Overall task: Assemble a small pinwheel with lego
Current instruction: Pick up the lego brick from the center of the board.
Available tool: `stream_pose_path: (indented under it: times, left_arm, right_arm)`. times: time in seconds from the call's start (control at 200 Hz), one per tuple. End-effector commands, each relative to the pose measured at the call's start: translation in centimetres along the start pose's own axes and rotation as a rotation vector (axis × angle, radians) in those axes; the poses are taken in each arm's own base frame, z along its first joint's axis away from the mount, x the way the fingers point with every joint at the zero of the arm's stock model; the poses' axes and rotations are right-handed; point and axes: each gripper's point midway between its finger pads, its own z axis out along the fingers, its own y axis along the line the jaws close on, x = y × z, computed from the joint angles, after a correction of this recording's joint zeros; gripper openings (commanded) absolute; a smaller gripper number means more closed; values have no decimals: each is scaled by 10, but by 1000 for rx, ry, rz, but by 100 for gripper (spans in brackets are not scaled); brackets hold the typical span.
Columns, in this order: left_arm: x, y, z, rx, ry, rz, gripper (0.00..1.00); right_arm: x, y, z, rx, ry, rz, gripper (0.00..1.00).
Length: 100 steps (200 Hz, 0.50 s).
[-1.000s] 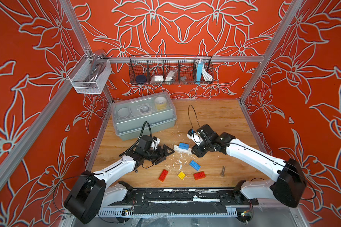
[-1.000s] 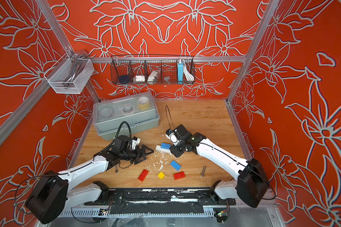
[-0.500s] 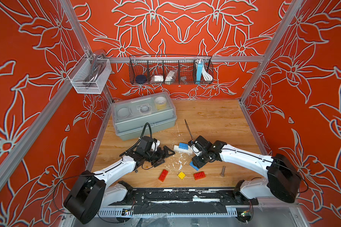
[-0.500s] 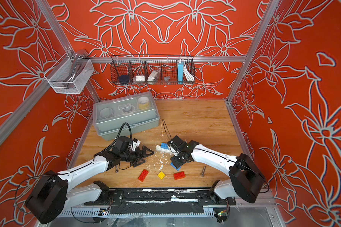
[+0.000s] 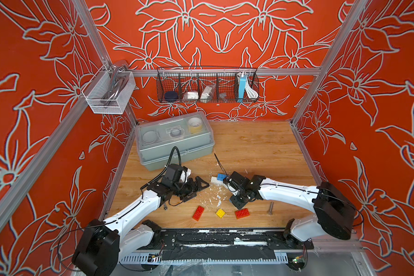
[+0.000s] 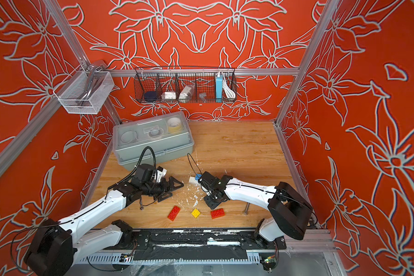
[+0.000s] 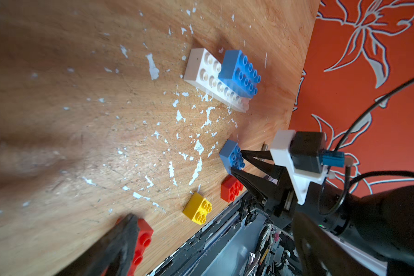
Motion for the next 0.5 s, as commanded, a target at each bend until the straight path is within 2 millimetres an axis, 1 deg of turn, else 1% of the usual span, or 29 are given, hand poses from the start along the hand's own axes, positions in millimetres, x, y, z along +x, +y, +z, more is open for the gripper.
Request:
stream_pose_path:
  times: [0.0, 0.02, 0.03, 0.06, 0.145, 0.31, 0.4, 0.495]
  left_arm:
    - [-2, 1, -22, -10, 4, -3, 96]
    - [-4, 4, -25, -19, 2, -13, 96]
    - [-6, -1, -30, -5, -18, 2, 96]
    - [-7, 0, -37, -9, -34, 0, 96]
    - [-9, 6, -48, -35, -52, -11, 97]
    - [-7, 16, -50, -82, -38, -51, 98]
    - [-10, 24, -53, -121, -60, -84, 98]
    - [-12, 26, -57, -139, -86, -86, 98]
  right_arm:
    - [-29, 14, -12, -20, -85, 24, 37]
    - [-33, 17, -13, -29, -92, 25, 37]
    - [-36, 19, -14, -32, -97, 25, 37]
    - [-43, 22, -15, -37, -109, 28, 36]
    - [-62, 34, -15, -50, -131, 21, 36]
    - [-97, 60, -4, -96, -132, -2, 36]
    - [-110, 69, 6, -110, -115, 10, 36]
    - [-121, 77, 14, -126, -113, 30, 36]
